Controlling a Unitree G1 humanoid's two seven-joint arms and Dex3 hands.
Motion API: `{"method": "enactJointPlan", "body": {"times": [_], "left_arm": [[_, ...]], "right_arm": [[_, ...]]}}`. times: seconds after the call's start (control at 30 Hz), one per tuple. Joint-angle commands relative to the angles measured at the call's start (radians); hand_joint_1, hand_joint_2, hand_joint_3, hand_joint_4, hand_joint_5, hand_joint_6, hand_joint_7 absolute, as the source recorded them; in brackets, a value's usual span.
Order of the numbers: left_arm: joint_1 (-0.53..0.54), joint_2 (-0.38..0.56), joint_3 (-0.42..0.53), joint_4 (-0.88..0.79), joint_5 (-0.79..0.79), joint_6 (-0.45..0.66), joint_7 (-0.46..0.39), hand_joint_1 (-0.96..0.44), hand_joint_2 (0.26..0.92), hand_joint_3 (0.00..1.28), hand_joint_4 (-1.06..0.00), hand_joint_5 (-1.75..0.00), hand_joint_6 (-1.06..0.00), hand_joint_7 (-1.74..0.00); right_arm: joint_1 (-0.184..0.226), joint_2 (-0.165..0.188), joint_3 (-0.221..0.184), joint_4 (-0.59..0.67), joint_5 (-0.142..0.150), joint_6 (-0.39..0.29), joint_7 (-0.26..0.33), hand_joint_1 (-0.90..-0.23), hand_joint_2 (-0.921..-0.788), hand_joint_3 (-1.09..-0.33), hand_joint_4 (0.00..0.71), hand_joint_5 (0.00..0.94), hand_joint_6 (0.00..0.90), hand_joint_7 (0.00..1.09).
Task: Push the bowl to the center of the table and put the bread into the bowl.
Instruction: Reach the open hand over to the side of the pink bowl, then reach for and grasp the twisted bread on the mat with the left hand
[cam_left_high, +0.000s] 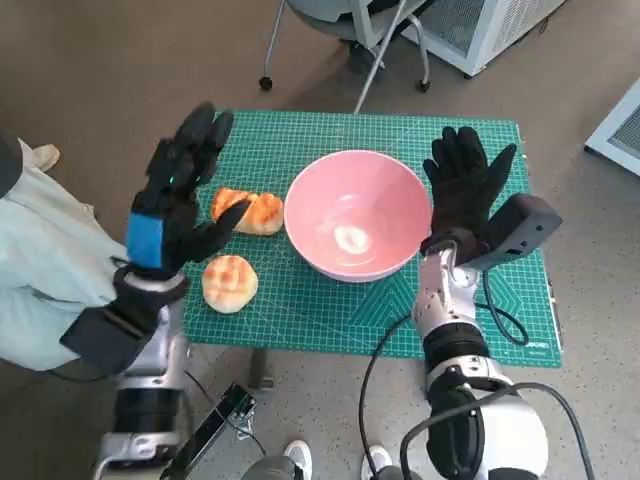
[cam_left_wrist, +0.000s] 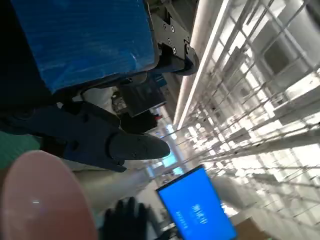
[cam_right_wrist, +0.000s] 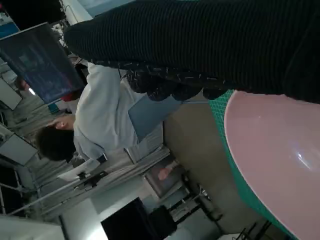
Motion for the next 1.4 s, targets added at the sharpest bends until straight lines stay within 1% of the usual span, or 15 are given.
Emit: {"method": "enactJointPlan", "body": {"times": [0.03, 0.13, 0.27, 0.3, 0.33, 0.37, 0.43, 0.53, 0.67, 0.8, 0.87, 1.03, 1.13, 1.27, 1.4], "left_arm": [[0.045, 0.17, 0.019, -0.064, 0.064, 0.04, -0.07, -0.44, 0.921, 0.22, -0.39, 0.0, -0.34, -0.19], [0.063, 0.278, 0.019, -0.101, 0.11, 0.085, -0.124, -0.43, 0.921, 0.2, -0.39, 0.0, -0.34, -0.19], [0.076, 0.391, 0.007, -0.146, 0.126, 0.165, -0.203, -0.41, 0.915, 0.09, -0.39, 0.0, -0.34, -0.2], [0.077, 0.411, 0.003, -0.155, 0.124, 0.185, -0.221, -0.41, 0.91, 0.07, -0.39, 0.0, -0.34, -0.2], [0.075, 0.436, -0.004, -0.166, 0.121, 0.214, -0.247, -0.4, 0.869, 0.05, -0.41, -0.01, -0.39, -0.19], [0.07, 0.463, -0.014, -0.175, 0.117, 0.248, -0.28, -0.39, 0.864, 0.04, -0.39, 0.0, -0.4, -0.18], [0.059, 0.496, -0.031, -0.189, 0.118, 0.3, -0.322, -0.37, 0.854, 0.03, -0.37, 0.0, -0.4, -0.16], [0.042, 0.521, -0.054, -0.194, 0.15, 0.345, -0.34, -0.34, 0.839, 0.02, -0.35, 0.0, -0.41, -0.14], [0.005, 0.53, -0.092, -0.167, 0.244, 0.364, -0.303, -0.3, 0.83, 0.01, -0.33, 0.0, -0.41, -0.12], [-0.054, 0.521, -0.136, -0.094, 0.344, 0.346, -0.246, -0.28, 0.829, 0.01, -0.32, 0.0, -0.41, -0.11], [-0.096, 0.511, -0.161, -0.039, 0.386, 0.331, -0.214, -0.28, 0.83, 0.01, -0.31, 0.0, -0.41, -0.1], [-0.226, 0.476, -0.233, 0.151, 0.478, 0.271, -0.131, -0.28, 0.834, 0.01, -0.3, 0.0, -0.4, -0.08], [-0.303, 0.452, -0.279, 0.261, 0.525, 0.242, -0.094, -0.29, 0.837, 0.01, -0.3, 0.0, -0.39, -0.06], [-0.4, 0.412, -0.345, 0.386, 0.593, 0.241, -0.05, -0.31, 0.842, 0.01, -0.29, 0.0, -0.37, -0.05], [-0.49, 0.365, -0.407, 0.508, 0.655, 0.25, -0.01, -0.33, 0.844, 0.01, -0.28, 0.0, -0.36, -0.03]], "right_arm": [[0.027, -0.037, 0.036, -0.008, -0.043, -0.061, 0.026, -0.424, -0.921, -0.846, 0.24, 0.003, 0.02, 0.85], [0.032, -0.058, 0.07, -0.025, -0.072, -0.123, 0.062, -0.425, -0.921, -0.847, 0.258, 0.01, 0.047, 0.81], [0.039, -0.085, 0.108, -0.05, -0.098, -0.204, 0.133, -0.457, -0.921, -0.842, 0.324, 0.024, 0.102, 0.73], [0.041, -0.091, 0.114, -0.055, -0.102, -0.221, 0.15, -0.47, -0.921, -0.835, 0.333, 0.026, 0.11, 0.72], [0.045, -0.097, 0.122, -0.066, -0.102, -0.25, 0.177, -0.513, -0.921, -0.782, 0.382, 0.031, 0.178, 0.69], [0.051, -0.103, 0.134, -0.082, -0.106, -0.289, 0.206, -0.521, -0.921, -0.781, 0.389, 0.02, 0.188, 0.67], [0.059, -0.112, 0.151, -0.105, -0.107, -0.35, 0.248, -0.529, -0.921, -0.78, 0.395, 0.01, 0.197, 0.65], [0.066, -0.12, 0.165, -0.127, -0.101, -0.41, 0.294, -0.506, -0.921, -0.782, 0.403, 0.005, 0.193, 0.67], [0.07, -0.124, 0.173, -0.151, -0.081, -0.459, 0.344, -0.487, -0.921, -0.775, 0.411, 0.005, 0.195, 0.7], [0.08, -0.126, 0.183, -0.175, -0.082, -0.496, 0.355, -0.49, -0.921, -0.767, 0.414, 0.004, 0.19, 0.73], [0.083, -0.125, 0.184, -0.186, -0.073, -0.5, 0.366, -0.494, -0.921, -0.762, 0.415, 0.004, 0.183, 0.76], [0.094, -0.117, 0.186, -0.216, -0.031, -0.501, 0.41, -0.503, -0.921, -0.742, 0.416, 0.003, 0.177, 0.77], [0.1, -0.116, 0.189, -0.226, -0.016, -0.503, 0.43, -0.515, -0.921, -0.728, 0.416, 0.002, 0.173, 0.78], [0.106, -0.119, 0.193, -0.231, -0.008, -0.505, 0.443, -0.524, -0.921, -0.719, 0.412, 0.001, 0.161, 0.78], [0.114, -0.122, 0.199, -0.234, -0.014, -0.512, 0.438, -0.528, -0.921, -0.715, 0.411, 0.0, 0.149, 0.77]]}}
